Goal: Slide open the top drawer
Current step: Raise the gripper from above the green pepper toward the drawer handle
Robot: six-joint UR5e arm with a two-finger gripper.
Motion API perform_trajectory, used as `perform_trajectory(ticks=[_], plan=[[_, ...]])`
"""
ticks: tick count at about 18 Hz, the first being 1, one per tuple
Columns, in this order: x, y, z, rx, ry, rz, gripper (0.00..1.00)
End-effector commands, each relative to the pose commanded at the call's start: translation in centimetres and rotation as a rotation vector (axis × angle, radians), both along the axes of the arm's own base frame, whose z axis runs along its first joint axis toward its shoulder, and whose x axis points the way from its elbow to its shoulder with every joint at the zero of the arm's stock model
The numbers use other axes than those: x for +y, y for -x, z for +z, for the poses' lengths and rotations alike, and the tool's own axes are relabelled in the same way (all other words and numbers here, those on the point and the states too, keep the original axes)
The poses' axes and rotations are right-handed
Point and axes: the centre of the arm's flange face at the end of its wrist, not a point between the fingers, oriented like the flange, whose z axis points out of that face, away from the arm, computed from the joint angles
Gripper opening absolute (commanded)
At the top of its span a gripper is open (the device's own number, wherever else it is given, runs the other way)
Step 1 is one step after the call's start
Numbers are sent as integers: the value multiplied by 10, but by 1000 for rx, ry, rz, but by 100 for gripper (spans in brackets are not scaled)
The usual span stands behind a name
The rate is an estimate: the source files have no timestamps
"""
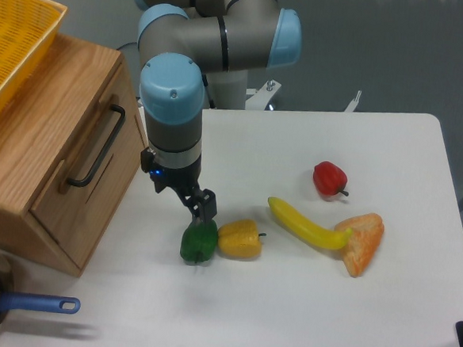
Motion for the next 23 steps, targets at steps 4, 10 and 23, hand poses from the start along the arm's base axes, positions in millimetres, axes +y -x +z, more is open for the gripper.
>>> perform_trajectory(ticks=[4, 10, 23], plan=[[-3, 8, 2, -20, -21, 14, 100], [-8, 12, 0, -37, -28, 34, 100], [-12, 9, 17, -12, -63, 89, 100]])
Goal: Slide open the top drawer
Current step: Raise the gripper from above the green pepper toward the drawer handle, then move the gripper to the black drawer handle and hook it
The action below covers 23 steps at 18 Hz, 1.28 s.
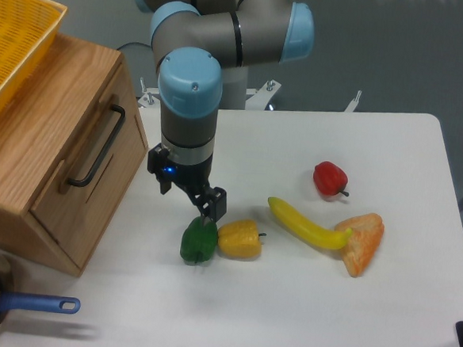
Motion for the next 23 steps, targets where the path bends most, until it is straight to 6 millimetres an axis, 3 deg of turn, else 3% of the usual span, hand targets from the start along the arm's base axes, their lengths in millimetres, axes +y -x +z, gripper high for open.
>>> perform_trajectory(ticks=[5, 8, 15, 23], plan=[[-6, -10, 2, -45, 36, 48, 100], [-15, -21, 18, -64, 41, 64, 100], [-1, -53, 19, -158, 12, 99, 100], [-1, -63, 33, -167, -15, 104, 100]])
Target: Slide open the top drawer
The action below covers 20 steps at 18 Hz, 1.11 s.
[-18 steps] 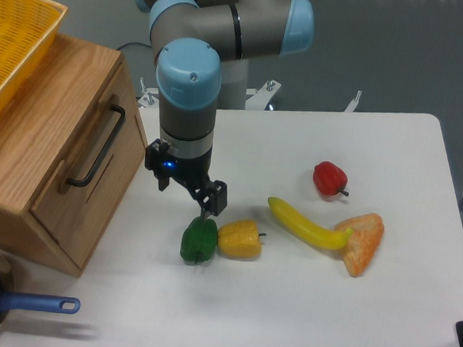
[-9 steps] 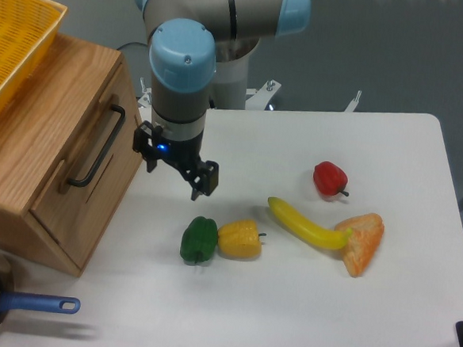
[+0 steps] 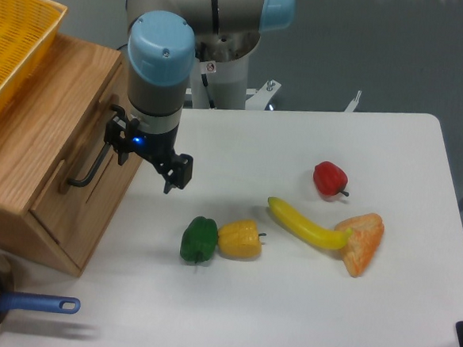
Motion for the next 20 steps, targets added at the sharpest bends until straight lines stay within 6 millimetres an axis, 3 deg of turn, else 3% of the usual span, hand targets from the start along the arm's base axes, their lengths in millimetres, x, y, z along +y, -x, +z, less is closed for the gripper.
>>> perform_trajectory(ticks=[8, 20], plan=[[2, -24, 10, -18, -22, -31, 100], [5, -28, -1, -24, -1, -38, 100]])
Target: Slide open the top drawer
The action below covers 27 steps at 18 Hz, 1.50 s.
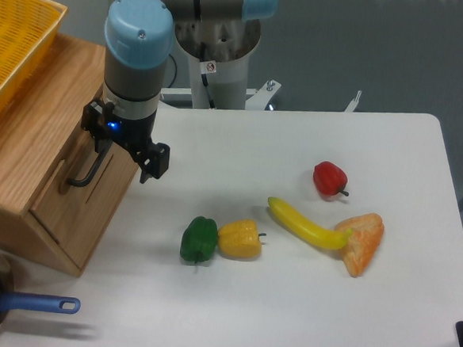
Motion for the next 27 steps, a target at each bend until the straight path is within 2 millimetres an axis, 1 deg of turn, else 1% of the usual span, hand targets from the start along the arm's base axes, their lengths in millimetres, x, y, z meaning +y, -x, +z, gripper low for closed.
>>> perform_trajectory(ticks=[3, 13, 20, 27], plan=[[1, 0, -2, -2, 3, 1, 100], [6, -9, -7, -7, 12, -15, 100], [9, -5, -16, 8, 34, -16, 100], [8, 1, -18, 33, 52, -17, 100]])
